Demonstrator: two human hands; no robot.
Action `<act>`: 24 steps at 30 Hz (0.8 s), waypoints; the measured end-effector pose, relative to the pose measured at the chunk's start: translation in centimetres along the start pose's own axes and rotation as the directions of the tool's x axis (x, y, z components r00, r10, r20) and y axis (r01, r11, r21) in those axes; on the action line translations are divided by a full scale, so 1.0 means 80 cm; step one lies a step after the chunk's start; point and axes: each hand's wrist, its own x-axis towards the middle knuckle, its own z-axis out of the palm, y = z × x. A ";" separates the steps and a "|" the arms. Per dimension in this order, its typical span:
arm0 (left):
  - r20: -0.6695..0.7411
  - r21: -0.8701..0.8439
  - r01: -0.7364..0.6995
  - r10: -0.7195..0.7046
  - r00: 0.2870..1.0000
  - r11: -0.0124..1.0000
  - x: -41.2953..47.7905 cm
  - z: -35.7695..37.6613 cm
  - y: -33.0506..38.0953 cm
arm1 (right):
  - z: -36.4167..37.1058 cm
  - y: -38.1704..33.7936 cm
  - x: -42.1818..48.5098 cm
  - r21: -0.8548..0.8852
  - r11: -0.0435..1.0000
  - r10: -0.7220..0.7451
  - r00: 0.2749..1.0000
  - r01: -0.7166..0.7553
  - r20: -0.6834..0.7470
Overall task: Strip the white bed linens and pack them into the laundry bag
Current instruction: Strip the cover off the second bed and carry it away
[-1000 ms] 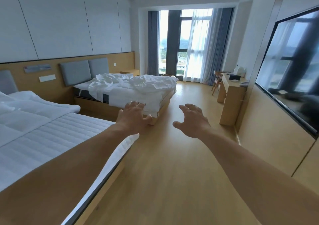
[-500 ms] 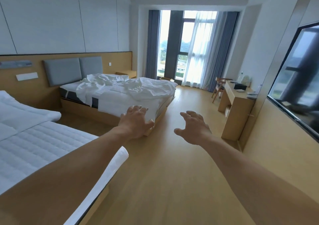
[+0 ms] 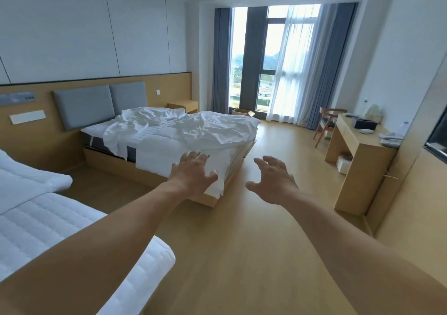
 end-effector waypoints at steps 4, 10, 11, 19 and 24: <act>-0.003 0.011 0.054 -0.054 0.999 0.998 0.109 0.013 -0.001 | 0.000 0.028 0.114 0.022 0.999 -0.024 0.999 0.024 0.026; 0.000 -0.021 0.120 -0.120 0.993 0.993 0.245 0.046 -0.024 | 0.018 0.044 0.272 0.021 0.997 -0.073 0.996 0.072 0.049; 0.012 -0.018 0.131 -0.131 0.991 0.991 0.265 0.053 -0.033 | 0.027 0.043 0.296 0.017 0.997 -0.080 0.995 0.079 0.062; -0.017 -0.041 0.145 -0.146 0.989 0.989 0.472 0.083 -0.136 | 0.101 0.006 0.515 -0.006 0.995 -0.095 0.992 0.096 0.088; 0.001 -0.038 0.134 -0.134 0.991 0.990 0.593 0.085 -0.192 | 0.130 -0.025 0.643 -0.006 0.997 -0.078 0.993 0.079 0.088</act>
